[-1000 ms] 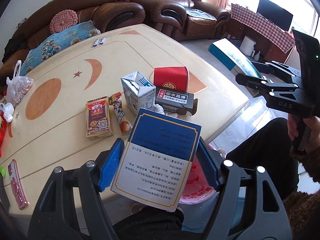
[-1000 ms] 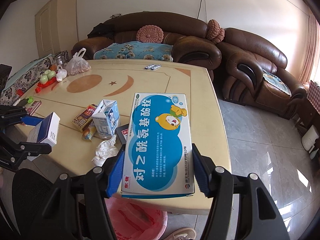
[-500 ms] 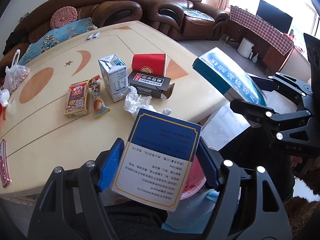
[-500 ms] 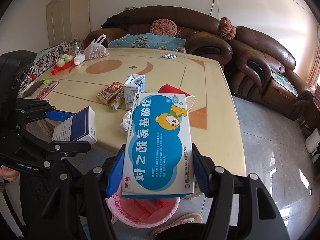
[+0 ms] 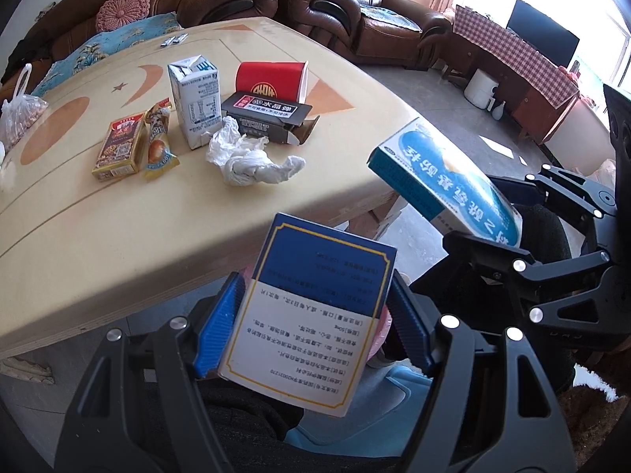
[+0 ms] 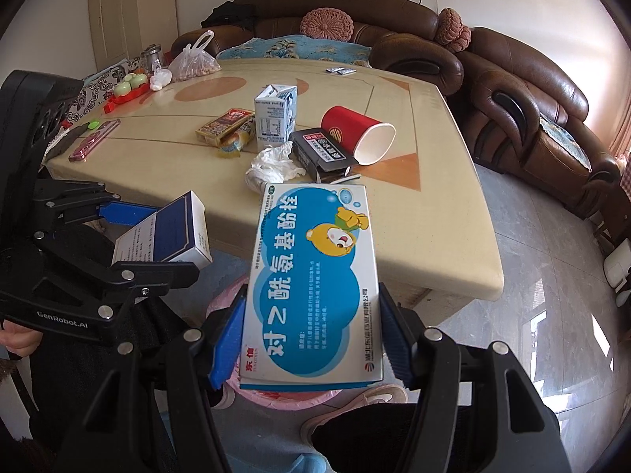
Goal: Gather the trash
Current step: 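Carry both boxes down over the pink trash bin with both tools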
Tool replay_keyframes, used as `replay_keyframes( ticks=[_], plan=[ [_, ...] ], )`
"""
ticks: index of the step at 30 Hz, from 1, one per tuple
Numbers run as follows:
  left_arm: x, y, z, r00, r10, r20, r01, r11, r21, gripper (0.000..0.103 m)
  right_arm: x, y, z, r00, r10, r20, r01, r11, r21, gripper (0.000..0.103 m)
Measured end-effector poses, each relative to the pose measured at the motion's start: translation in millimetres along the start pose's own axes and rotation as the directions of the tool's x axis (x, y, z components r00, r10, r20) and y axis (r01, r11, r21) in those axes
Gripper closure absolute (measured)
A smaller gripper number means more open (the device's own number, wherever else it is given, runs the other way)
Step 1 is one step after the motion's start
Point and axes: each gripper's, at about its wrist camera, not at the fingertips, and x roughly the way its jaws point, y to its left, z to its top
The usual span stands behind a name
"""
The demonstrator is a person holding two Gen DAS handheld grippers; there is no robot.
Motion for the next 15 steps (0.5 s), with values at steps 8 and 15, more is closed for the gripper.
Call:
replay_keyframes(
  ticks=[8, 15],
  plan=[
    [27.0, -3.2, -14.6, 0.999, 0.009, -0.047, -0.010, 1.000, -0.022, 0.032, 24.7, -4.1, -26.4, 0.997, -0.010, -0.081, 0.011, 1.000, 0.009, 0.043],
    [54.9, -7.4, -24.8, 0.996, 0.018, -0.093, -0.021, 0.999, -0.032, 0.032, 49.4, -7.2, -40.3, 0.991, -0.004, -0.134, 0.007, 1.000, 0.023, 0.043]
  ],
)
